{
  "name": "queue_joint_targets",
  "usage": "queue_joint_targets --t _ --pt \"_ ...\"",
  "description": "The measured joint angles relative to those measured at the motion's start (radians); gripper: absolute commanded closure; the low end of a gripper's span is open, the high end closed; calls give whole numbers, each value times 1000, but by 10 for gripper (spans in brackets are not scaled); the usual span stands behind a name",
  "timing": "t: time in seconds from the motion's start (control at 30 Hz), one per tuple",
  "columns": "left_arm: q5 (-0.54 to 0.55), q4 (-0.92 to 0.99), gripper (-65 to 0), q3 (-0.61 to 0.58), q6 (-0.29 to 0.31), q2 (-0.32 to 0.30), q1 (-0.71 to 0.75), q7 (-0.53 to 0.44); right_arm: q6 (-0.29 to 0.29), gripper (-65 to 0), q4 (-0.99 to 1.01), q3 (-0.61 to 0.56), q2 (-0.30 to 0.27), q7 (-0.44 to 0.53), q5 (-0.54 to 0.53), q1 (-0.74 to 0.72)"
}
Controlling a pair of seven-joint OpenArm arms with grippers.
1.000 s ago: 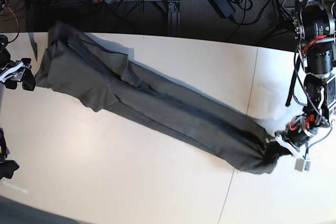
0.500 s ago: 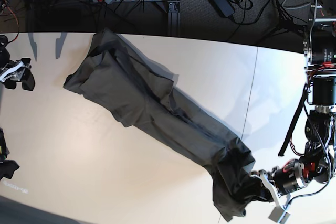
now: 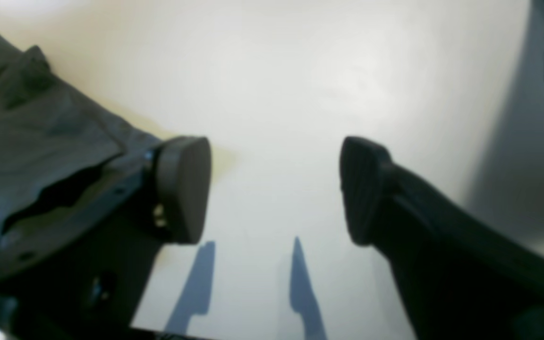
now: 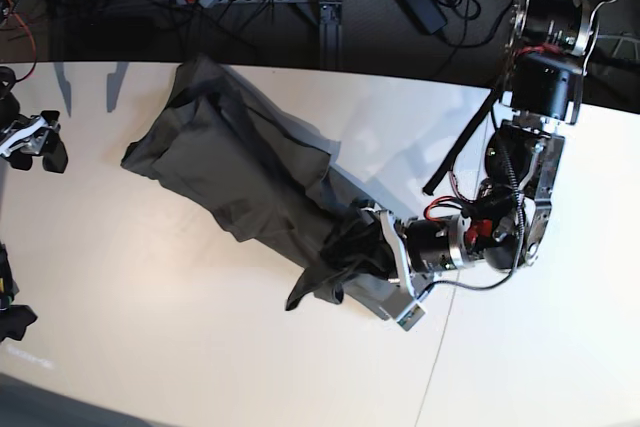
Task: Fold the T-shirt properly
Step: 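Swing the hem end toward the collar end with the left gripper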
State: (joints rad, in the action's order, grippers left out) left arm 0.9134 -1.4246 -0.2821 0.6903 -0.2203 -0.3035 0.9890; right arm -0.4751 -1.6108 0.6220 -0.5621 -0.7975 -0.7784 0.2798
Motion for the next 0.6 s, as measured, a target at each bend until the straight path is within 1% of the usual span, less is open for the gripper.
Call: queue_joint_targets --t 0.07,0.17,0.2,0.27,0.3,0.33,0.37,0.47,0.6 --pt "4 0 0 0 0 16 17 -5 0 -424 0 0 0 0 2 0" --pt "3 0 0 0 0 12 44 -32 0 -424 0 0 0 0 4 0" --pt "1 0 -38 0 0 10 49 -32 0 -424 0 0 0 0 5 0" --pt "3 0 -246 1 -1 9 50 -32 0 -424 0 0 0 0 5 0" --pt "3 0 -326 1 0 10 48 -40 0 -424 0 0 0 0 5 0" --pt "4 0 -369 1 0 10 47 -55 0 -424 0 0 0 1 5 0" --pt "5 0 -377 1 0 10 46 -70 0 -424 0 0 0 1 5 0" --pt "32 0 -377 1 0 13 45 -71 0 -424 0 0 13 5 5 0" --pt "34 0 -376 2 -1 41 45 -73 0 -424 0 0 51 -18 5 0"
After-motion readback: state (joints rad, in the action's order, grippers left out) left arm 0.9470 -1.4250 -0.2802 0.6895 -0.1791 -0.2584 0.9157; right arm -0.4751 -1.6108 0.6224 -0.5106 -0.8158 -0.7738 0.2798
